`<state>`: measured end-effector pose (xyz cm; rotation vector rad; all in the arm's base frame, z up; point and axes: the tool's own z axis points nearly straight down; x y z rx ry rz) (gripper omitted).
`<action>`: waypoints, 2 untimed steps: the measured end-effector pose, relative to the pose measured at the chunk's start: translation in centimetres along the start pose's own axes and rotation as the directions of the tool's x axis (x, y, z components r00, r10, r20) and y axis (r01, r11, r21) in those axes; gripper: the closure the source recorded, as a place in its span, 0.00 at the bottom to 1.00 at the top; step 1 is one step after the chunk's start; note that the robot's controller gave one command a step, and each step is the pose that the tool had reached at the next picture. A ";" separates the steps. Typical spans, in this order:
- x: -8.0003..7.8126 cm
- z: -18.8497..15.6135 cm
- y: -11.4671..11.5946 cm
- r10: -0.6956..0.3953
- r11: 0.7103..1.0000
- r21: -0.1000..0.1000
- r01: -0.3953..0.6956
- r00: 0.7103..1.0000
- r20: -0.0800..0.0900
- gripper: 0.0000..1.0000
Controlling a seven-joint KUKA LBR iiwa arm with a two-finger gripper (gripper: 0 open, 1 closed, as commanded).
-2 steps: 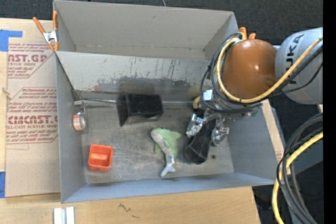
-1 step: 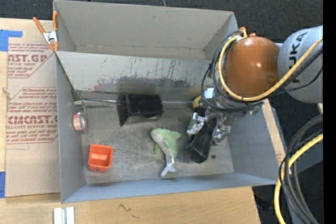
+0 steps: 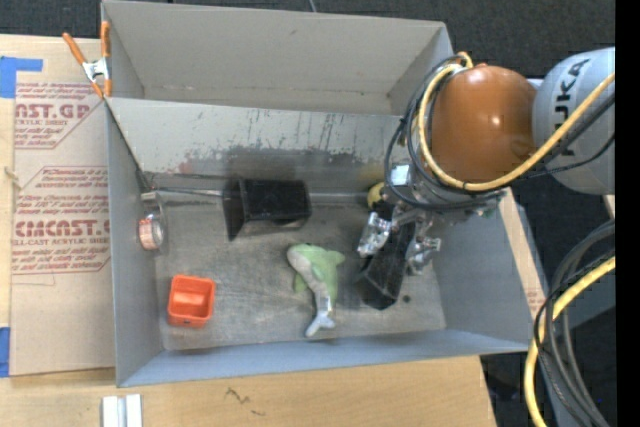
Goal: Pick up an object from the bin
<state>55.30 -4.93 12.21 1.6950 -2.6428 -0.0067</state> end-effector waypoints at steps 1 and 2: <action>0.0 -0.6 0.0 0.000 1.000 0.001 0.000 1.000 0.000 1.00; 0.0 -1.2 0.1 0.000 1.000 -0.001 0.000 1.000 0.000 1.00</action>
Offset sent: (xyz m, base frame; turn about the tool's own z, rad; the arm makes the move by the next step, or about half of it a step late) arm -0.0001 -0.0001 0.0371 0.0000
